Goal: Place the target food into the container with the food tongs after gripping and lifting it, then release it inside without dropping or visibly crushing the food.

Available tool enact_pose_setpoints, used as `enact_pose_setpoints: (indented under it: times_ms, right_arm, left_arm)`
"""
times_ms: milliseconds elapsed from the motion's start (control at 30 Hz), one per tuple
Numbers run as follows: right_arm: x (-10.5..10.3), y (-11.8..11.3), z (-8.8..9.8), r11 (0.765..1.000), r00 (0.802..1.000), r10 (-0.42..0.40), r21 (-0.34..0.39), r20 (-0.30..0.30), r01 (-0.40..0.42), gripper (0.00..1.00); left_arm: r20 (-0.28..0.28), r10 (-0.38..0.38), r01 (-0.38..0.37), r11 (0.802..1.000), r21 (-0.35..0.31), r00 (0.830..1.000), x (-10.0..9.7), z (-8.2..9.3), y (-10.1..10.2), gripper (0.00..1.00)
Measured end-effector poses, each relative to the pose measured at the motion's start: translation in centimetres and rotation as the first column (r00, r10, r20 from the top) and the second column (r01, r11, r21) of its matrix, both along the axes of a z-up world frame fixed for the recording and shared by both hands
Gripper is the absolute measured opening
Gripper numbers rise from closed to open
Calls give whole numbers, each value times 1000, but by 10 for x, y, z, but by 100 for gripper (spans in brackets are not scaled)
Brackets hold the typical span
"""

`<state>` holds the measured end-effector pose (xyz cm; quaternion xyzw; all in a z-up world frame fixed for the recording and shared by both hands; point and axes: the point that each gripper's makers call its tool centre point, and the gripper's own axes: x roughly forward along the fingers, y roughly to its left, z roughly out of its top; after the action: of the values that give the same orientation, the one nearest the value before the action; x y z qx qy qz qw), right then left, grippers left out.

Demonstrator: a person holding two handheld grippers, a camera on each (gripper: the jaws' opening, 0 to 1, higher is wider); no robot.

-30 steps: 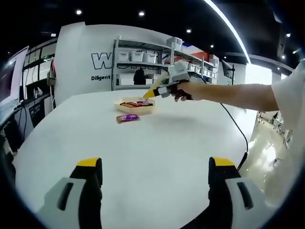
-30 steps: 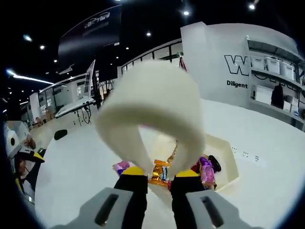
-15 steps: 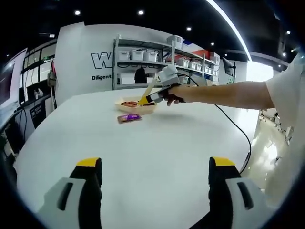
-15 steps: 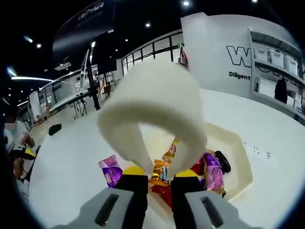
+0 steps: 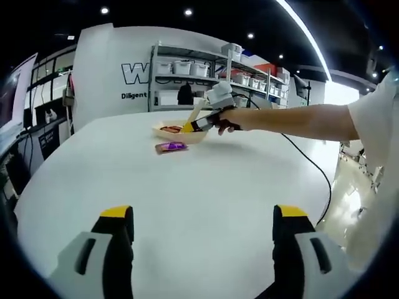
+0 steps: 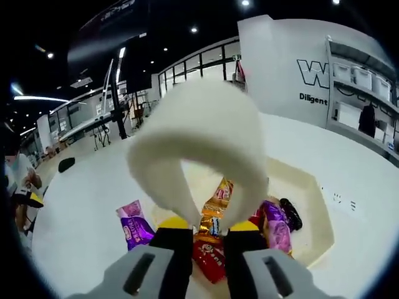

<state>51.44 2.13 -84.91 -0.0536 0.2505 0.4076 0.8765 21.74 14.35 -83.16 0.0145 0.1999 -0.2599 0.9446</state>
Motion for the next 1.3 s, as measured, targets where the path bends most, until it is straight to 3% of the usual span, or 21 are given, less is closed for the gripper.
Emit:
enact_pose_setpoints:
  times_ms: [100,333,733,1300]
  right_arm:
    - [4,-1,2,1000,1000,-12,-4,20,13,12]
    - [1,3,7,999,1000,-20,43,7,19,15]
    - [-5,-2,21,999,999,-27,37,37,26,16]
    - [-42,-7,47,999,996,15,38,83,-18,16]
  left_arm:
    - [-3,-4,3,1000,-3,1000,0,-2,-1,91]
    - [-3,-6,6,1000,-9,1000,-1,-2,0,90]
    - [2,-13,13,1000,-10,1000,-4,1,-2,90]
    - [17,-9,10,1000,-9,1000,-5,11,-7,97]
